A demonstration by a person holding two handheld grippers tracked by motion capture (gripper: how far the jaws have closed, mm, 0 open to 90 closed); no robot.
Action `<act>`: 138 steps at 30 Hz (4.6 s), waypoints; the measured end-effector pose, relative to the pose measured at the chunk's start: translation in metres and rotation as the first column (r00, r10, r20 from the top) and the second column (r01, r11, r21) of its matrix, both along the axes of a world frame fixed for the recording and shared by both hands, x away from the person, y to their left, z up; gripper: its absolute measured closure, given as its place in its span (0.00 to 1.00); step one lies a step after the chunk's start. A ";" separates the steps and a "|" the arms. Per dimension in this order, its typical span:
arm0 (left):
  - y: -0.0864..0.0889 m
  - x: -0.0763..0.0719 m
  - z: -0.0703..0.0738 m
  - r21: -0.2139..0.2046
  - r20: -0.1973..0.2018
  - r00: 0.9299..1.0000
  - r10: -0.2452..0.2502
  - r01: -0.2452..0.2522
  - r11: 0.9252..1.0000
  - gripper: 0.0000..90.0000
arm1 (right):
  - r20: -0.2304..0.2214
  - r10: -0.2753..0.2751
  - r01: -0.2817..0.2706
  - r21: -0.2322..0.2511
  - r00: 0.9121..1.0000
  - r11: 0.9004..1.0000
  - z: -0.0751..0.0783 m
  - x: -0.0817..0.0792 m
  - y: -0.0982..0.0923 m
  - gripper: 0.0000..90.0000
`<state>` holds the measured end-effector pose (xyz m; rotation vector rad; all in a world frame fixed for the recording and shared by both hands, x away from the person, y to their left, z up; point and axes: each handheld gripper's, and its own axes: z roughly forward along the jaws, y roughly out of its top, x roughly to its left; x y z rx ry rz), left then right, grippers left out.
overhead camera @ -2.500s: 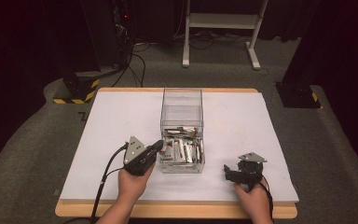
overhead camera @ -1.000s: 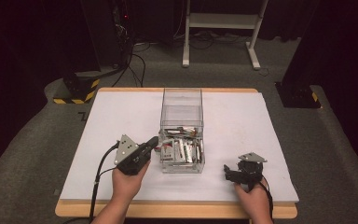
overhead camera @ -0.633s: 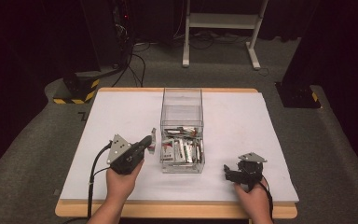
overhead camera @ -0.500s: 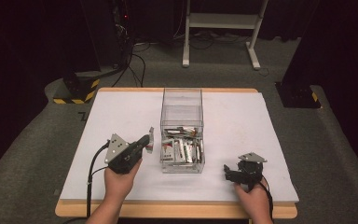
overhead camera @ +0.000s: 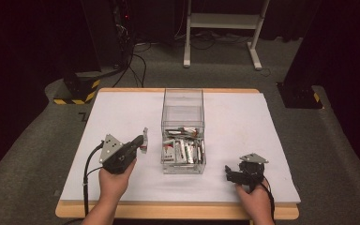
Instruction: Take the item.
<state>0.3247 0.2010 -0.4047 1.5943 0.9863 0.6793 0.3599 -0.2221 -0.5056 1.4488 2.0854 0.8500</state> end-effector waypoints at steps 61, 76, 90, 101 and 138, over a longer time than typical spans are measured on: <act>0.034 0.099 -0.050 0.086 -0.214 0.971 0.105 -0.088 0.992 1.00 | 0.002 0.001 0.000 -0.002 1.000 1.000 0.000 0.000 0.000 0.12; 0.027 0.116 -0.056 0.100 -0.254 0.961 0.114 -0.092 0.991 0.99 | 0.001 -0.001 0.001 0.000 1.000 1.000 0.000 -0.001 0.000 0.12; 0.034 0.122 -0.063 0.092 -0.280 0.949 0.143 -0.122 0.988 0.96 | 0.003 0.001 -0.001 -0.002 1.000 1.000 0.000 -0.001 0.000 0.12; 0.040 0.117 -0.056 0.096 -0.248 0.952 0.181 -0.162 0.982 0.74 | 0.001 0.000 0.000 0.000 1.000 1.000 0.000 -0.001 0.000 0.12; 0.047 0.079 -0.054 0.119 -0.286 0.947 0.146 -0.116 0.986 0.57 | 0.002 0.002 -0.002 -0.002 1.000 1.000 0.000 -0.001 0.000 0.12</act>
